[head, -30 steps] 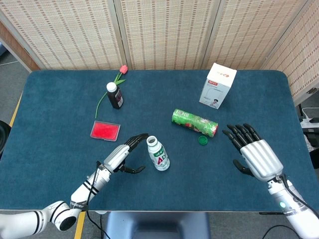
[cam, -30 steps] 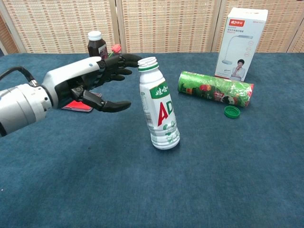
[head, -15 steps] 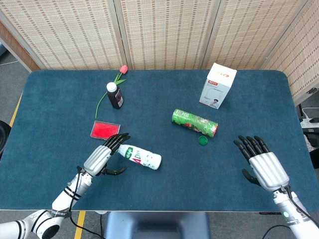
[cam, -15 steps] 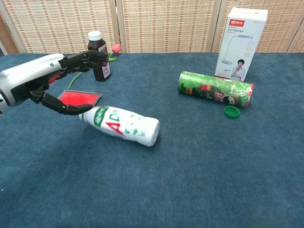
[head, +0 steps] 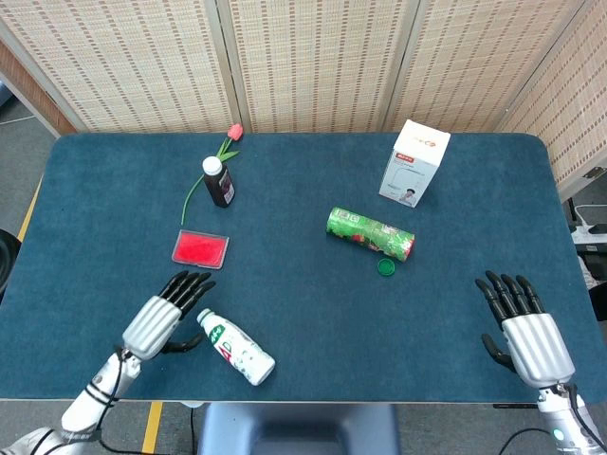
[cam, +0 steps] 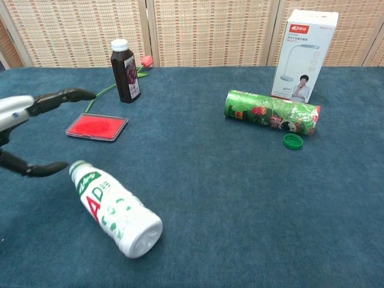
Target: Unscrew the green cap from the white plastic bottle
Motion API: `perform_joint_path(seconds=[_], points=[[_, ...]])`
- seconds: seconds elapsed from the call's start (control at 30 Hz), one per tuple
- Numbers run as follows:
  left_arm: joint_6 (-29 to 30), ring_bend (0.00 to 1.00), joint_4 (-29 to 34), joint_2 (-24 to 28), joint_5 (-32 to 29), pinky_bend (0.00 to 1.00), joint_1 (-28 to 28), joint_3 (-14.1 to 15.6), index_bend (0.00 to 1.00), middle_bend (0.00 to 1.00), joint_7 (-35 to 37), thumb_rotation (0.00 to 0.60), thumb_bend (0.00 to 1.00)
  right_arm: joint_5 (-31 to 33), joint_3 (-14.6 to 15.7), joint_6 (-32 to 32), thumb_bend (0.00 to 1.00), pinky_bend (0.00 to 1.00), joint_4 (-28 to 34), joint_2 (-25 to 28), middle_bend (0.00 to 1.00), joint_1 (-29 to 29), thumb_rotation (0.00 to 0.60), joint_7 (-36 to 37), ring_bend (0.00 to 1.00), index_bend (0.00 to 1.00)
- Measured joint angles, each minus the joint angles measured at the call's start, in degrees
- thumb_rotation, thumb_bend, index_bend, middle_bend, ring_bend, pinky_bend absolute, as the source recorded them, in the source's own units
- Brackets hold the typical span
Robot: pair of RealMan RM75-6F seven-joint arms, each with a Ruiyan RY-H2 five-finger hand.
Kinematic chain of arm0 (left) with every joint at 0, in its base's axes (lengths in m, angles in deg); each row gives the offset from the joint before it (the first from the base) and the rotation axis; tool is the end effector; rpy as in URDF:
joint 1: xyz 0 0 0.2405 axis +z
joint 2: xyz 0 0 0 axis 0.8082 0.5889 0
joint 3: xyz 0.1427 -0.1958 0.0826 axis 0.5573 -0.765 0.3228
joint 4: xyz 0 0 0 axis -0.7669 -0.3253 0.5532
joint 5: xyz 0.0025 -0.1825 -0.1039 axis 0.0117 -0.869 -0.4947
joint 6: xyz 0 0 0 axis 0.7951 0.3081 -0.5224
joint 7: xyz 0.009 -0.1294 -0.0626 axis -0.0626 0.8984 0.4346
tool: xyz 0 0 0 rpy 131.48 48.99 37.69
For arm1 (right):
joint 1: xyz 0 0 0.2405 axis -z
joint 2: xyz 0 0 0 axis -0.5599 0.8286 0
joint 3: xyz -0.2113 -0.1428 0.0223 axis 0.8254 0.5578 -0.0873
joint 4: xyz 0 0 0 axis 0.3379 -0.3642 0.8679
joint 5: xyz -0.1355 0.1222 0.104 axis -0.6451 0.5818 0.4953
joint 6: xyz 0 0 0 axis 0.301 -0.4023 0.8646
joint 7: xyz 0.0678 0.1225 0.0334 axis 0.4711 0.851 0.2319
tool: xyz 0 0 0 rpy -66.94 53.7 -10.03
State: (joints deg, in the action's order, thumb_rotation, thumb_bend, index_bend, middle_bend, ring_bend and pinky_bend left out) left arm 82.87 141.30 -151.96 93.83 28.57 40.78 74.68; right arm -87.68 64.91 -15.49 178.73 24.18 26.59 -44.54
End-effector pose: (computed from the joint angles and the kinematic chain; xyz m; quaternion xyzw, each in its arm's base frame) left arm -0.2295 0.2399 0.0365 -0.7293 -0.3531 -0.4680 0.3528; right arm -0.2669 -0.1637 0.1483 0.6669 -0.3306 0.3516 0.5677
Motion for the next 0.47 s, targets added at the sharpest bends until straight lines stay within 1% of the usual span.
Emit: perform_joint_path(seconds=[0.07,0.13,0.2,0.3,0.4,0.47], points=[[4.20,0.00,-2.18,0.48,1.89,0.00,3.46,2.48,0.00,0.00,-0.75,0.600,0.32,-0.61,0.15,-1.48,0.27,0.00,-2.87,-2.08,0.00,1.52,0.600,2.32,0.00,0.00],[7.56,0.00,-4.28,0.73,3.24,0.00,6.31,4.00,0.00,0.00,-0.81,0.600,0.32,-1.06,0.13,-2.18,0.27,0.00,-4.74,-3.86,0.00,2.61,0.600,4.26,0.00,0.00],[10.92,0.00,-6.84,0.78,4.51,0.00,8.92,5.14,0.00,0.00,-0.58,0.600,0.32,-1.58,-0.02,-2.74,0.27,0.00,-5.45,-4.37,0.00,3.00,0.600,4.60,0.00,0.00],[13.67,0.00,-9.87,0.55,5.50,0.00,10.84,5.79,0.00,0.00,1.08,0.600,0.32,-2.37,-0.18,-3.28,0.27,0.00,-6.25,-4.67,0.00,3.79,0.600,4.69,0.00,0.00],[13.89,0.00,-11.56,0.49,5.86,0.00,11.39,5.83,0.00,0.00,2.81,0.600,0.32,-2.64,-0.54,-3.94,0.27,0.00,-6.34,-4.54,0.00,4.30,0.600,5.10,0.00,0.00],[13.79,0.00,-11.85,0.43,5.86,0.00,11.49,5.50,0.00,0.00,2.56,0.600,0.32,-2.70,-0.87,-4.58,0.27,0.00,-6.35,-4.45,0.00,4.79,0.600,5.23,0.00,0.00]])
